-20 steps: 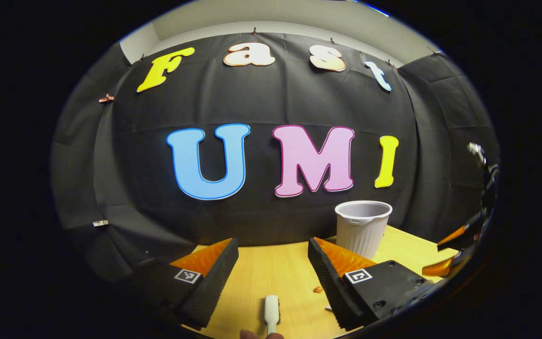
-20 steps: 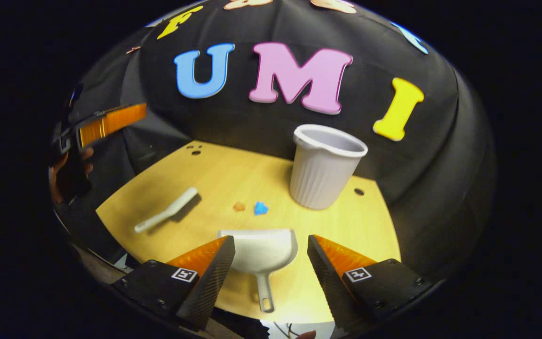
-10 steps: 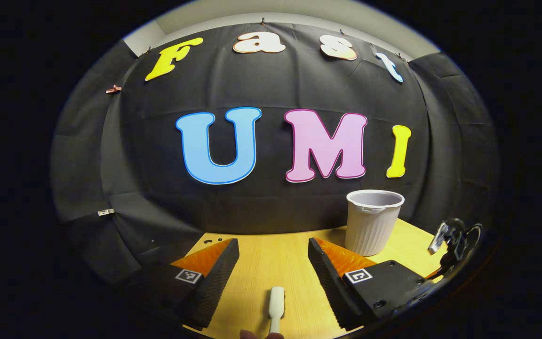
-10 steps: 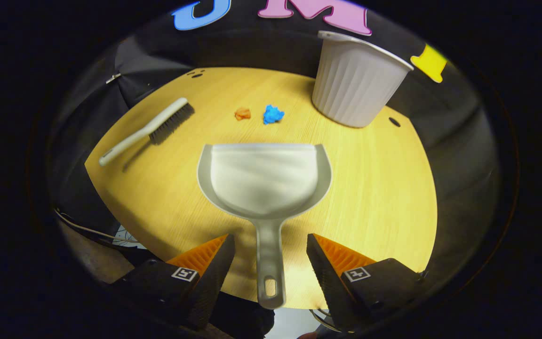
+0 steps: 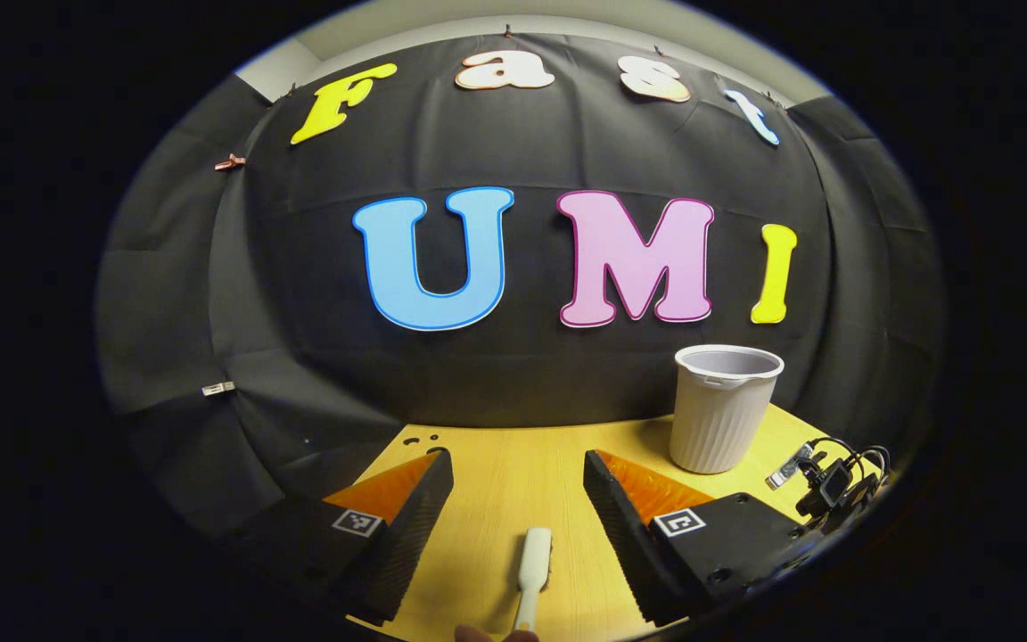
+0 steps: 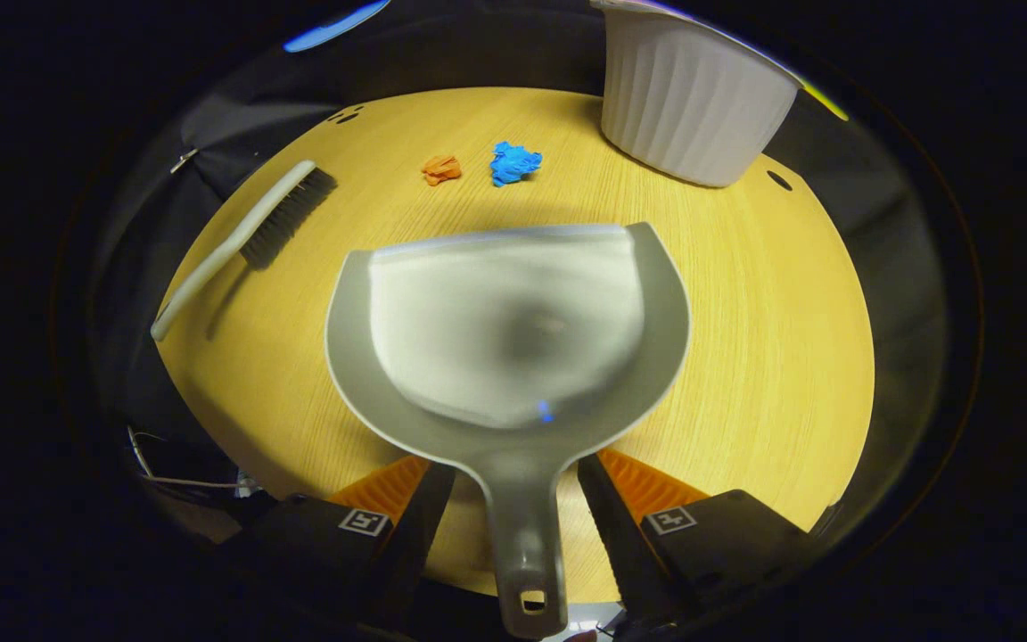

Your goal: Pick up the small broom and dustpan from the desktop, sweep the trash into the dustpan with the broom, and then empty the trash into the garbage bin.

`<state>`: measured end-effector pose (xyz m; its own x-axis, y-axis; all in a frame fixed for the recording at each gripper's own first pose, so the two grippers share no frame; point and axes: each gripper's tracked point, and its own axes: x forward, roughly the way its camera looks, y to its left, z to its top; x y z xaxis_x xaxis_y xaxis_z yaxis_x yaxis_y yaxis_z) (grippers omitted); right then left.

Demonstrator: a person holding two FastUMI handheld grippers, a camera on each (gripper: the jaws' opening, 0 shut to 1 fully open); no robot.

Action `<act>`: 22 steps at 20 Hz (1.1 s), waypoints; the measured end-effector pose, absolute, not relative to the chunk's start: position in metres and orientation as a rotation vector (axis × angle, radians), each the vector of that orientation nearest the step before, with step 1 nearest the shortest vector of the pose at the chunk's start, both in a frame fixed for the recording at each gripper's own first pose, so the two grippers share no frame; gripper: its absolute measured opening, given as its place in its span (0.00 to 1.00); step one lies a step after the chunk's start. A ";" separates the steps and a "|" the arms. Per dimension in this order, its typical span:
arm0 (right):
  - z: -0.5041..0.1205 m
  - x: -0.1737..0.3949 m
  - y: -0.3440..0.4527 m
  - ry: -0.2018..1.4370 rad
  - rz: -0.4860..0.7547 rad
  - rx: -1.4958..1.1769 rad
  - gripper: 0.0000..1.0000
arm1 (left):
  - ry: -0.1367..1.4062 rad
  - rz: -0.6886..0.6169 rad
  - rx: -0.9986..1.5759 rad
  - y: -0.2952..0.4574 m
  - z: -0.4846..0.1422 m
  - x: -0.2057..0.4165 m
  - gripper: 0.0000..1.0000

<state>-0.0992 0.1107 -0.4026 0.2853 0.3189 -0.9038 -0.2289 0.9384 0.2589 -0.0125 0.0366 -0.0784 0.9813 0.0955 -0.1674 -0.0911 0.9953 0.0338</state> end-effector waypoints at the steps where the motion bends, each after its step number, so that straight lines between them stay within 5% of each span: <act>1: -0.405 -0.098 0.111 1.238 0.361 0.085 0.87 | 0.177 0.099 0.025 0.036 -0.081 -0.013 0.95; 2: -0.408 -0.098 0.105 1.253 0.342 0.060 0.77 | 0.188 0.104 0.024 0.037 -0.083 -0.014 0.95; 4: -0.409 -0.096 0.107 1.238 0.351 0.055 0.39 | 0.233 0.113 0.015 0.035 -0.097 -0.016 0.95; 14: -0.372 -0.078 0.091 1.072 0.423 0.020 0.37 | 0.608 0.091 -0.054 0.038 -0.203 -0.019 0.95; 22: -0.358 -0.084 0.070 1.041 0.462 -0.047 0.37 | 1.127 -0.102 -0.039 0.029 -0.332 -0.031 0.91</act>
<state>-0.0839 0.0696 -0.3581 0.4184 0.3461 -0.8397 -0.3898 0.9035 0.1782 -0.0313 0.0286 -0.3319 0.4253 -0.1016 -0.8993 0.0620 0.9946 -0.0831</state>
